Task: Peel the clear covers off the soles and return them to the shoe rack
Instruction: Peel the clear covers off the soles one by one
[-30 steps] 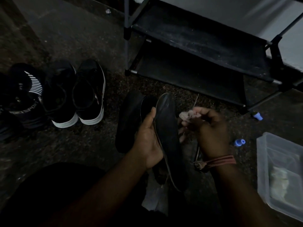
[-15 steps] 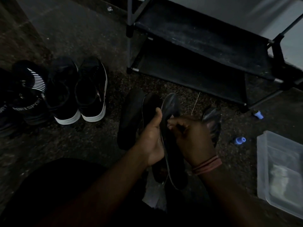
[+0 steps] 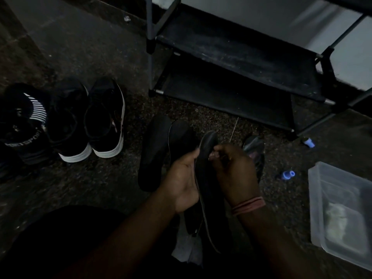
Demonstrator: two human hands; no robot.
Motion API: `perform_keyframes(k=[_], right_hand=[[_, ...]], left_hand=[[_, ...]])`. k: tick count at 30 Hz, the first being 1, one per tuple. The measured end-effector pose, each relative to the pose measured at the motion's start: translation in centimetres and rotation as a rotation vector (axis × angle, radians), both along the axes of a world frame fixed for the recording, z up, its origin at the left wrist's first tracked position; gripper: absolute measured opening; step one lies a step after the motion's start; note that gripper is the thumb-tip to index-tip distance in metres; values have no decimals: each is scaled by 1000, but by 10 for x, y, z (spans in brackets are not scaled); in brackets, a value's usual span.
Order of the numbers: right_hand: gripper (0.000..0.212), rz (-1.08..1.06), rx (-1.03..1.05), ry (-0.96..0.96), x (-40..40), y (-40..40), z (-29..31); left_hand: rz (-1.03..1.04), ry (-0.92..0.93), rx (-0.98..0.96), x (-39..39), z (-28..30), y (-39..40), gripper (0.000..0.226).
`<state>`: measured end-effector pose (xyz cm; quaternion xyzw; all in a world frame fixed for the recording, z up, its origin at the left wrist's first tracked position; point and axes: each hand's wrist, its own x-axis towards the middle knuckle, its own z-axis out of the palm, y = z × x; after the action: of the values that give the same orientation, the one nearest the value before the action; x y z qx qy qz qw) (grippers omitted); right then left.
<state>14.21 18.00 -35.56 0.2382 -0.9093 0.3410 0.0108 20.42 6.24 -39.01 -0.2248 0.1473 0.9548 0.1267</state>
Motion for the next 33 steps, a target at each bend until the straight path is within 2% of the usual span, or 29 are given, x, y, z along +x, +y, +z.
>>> perform_keyframes(k=[2,4,7,10,12,15,20,22,25,27,31,33], right_hand=[[31,-22,-64,-122,-4,2,2],[28,38,-56,-205,-5,3,4],[17,168,10,-144,2,-2,6],[17,269,-10,-178,18,-14,10],[19,302,4,-131,29,-22,12],[13,243,-4,-33,27,-21,12],[12,-10,46,152,3,-1,11],[12,22,25,128,10,-5,13],[18,205,11,-78,29,-22,19],[19,250,51,-130,28,-22,19],[16,31,65,27,3,-3,13],[15,-15,125,94,1,-1,10]], left_hand=[[13,27,44,1,1,-1,51],[27,33,50,2,0,-3,56],[56,27,54,3,0,-8,51],[89,-6,7,1,-1,-9,64],[109,-12,-33,0,-1,-10,69],[111,-9,-43,2,-2,-9,63],[-6,5,-75,4,0,14,52],[-7,-30,-93,5,-2,12,53],[67,-60,-76,3,0,-2,52],[69,-82,-85,3,0,-4,53],[-14,-80,-137,4,0,12,52],[-51,-83,-160,7,5,17,53]])
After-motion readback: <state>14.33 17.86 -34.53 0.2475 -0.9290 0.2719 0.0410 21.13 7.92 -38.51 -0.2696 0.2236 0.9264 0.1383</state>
